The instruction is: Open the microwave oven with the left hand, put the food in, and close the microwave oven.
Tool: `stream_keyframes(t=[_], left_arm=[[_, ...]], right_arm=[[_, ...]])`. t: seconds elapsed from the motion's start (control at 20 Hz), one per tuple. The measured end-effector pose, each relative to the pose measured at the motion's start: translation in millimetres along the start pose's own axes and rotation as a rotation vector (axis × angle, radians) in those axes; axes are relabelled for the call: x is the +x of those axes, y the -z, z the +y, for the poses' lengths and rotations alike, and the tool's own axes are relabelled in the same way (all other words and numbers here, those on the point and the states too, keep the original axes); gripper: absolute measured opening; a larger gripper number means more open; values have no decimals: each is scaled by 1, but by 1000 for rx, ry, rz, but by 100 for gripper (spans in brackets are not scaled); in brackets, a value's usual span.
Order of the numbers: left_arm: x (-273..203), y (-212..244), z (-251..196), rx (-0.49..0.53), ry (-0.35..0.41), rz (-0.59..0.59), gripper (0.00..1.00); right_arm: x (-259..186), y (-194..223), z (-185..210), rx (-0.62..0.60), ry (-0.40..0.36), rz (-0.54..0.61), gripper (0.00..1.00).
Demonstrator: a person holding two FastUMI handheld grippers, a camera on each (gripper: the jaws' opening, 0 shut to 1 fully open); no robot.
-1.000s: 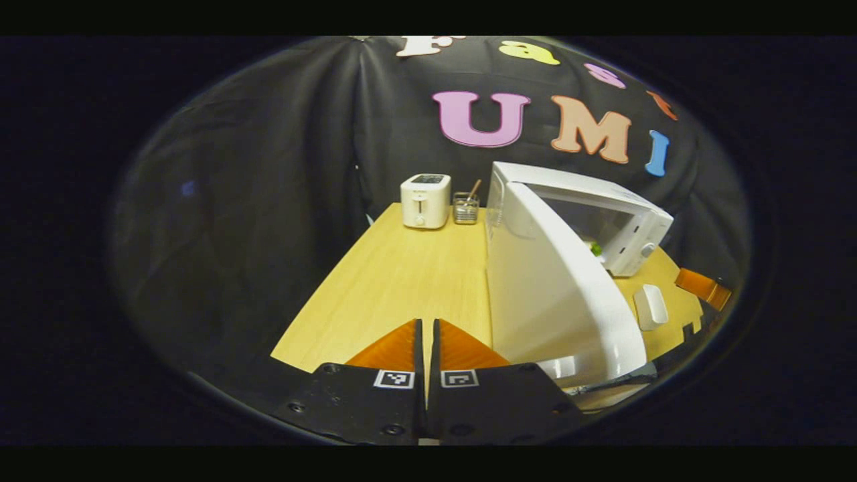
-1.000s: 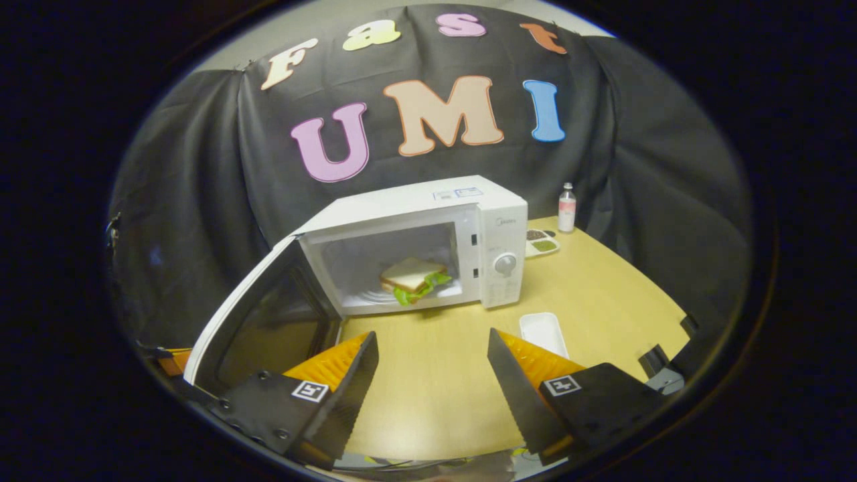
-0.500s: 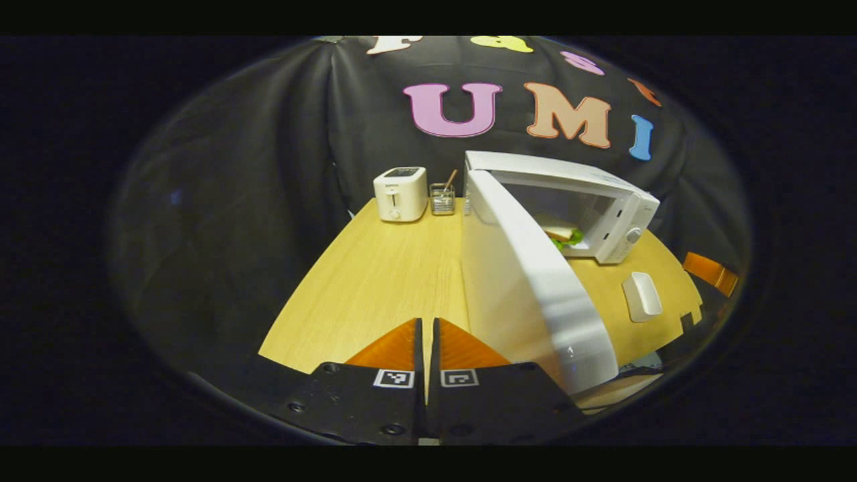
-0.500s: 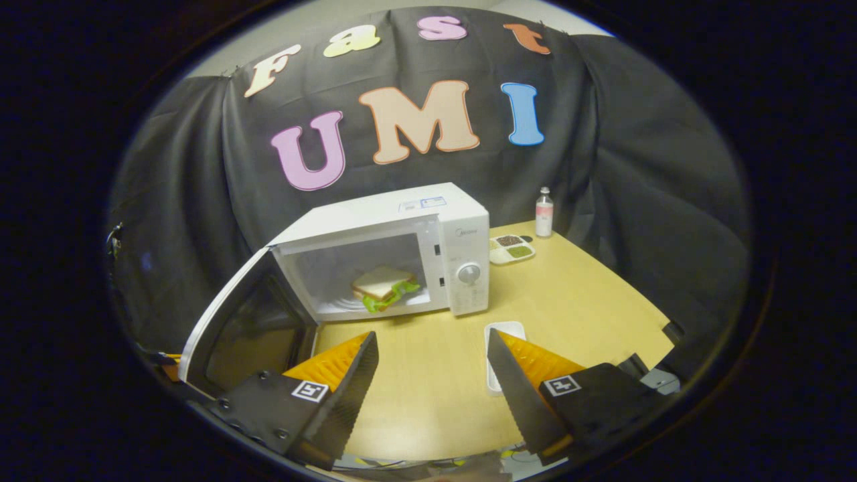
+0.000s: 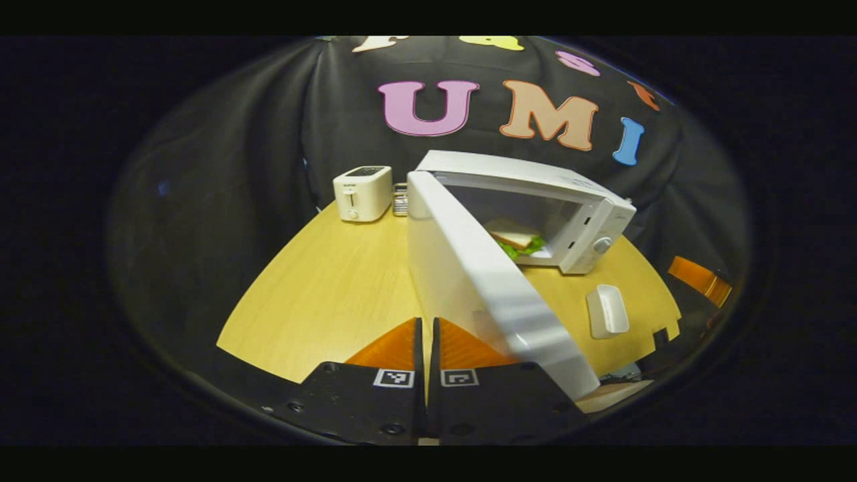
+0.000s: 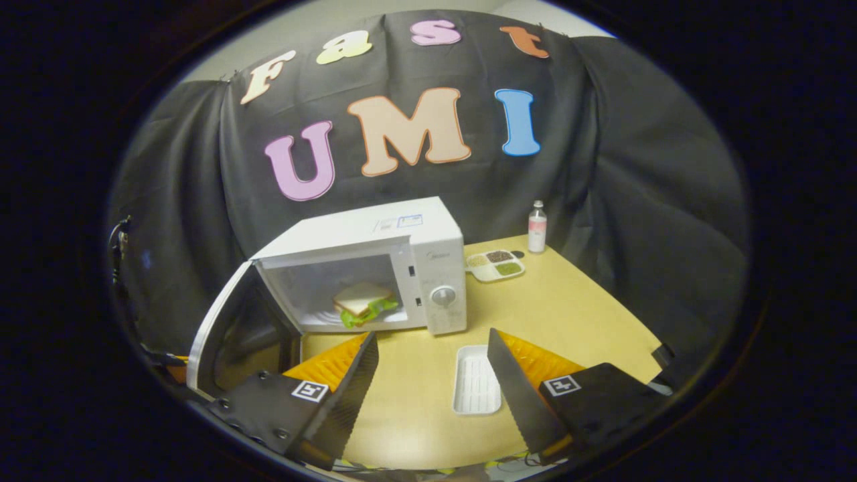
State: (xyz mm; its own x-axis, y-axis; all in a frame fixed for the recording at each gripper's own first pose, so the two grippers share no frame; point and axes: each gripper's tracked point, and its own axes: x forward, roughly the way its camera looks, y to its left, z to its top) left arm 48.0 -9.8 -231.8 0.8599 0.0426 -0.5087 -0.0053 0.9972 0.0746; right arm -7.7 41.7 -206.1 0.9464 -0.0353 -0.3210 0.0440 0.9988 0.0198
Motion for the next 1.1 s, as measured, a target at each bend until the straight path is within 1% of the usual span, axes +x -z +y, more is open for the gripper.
stream_keyframes(t=[0.15, 0.3, 0.35, 0.4, 0.55, 0.6, 0.65, 0.8, 0.95, 1.0, 1.05, 1.1], left_arm=[[11, -12, -26, 47, 8, -29, 0], [23, -21, -57, 63, 41, -41, 0], [28, -24, -68, 65, 54, -47, 0], [33, -29, -77, 76, 66, -57, 0], [51, -37, -105, 138, 106, -70, 0], [58, -40, -114, 154, 122, -75, 2], [64, -42, -125, 170, 139, -78, 0], [80, -55, -149, 218, 169, -104, 0], [98, -69, -172, 239, 188, -132, 0], [103, -74, -179, 238, 194, -141, 0], [107, -78, -184, 234, 198, -147, 0], [112, -82, -190, 230, 202, -153, 2]], right_arm=[[5, -10, -24, 12, 9, -30, 100], [9, -20, -37, 22, 5, -54, 100], [10, -22, -41, 20, 5, -59, 92], [11, -24, -45, 19, 5, -64, 100], [12, -32, -54, 25, 1, -87, 100], [15, -39, -57, 26, -4, -97, 92], [12, -42, -60, 22, -4, -108, 100], [10, -53, -64, -1, -3, -147, 100], [9, -61, -67, -6, 1, -180, 100], [9, -63, -70, -3, 6, -189, 92], [10, -65, -73, 2, 13, -195, 92], [11, -66, -76, 9, 20, -201, 92]])
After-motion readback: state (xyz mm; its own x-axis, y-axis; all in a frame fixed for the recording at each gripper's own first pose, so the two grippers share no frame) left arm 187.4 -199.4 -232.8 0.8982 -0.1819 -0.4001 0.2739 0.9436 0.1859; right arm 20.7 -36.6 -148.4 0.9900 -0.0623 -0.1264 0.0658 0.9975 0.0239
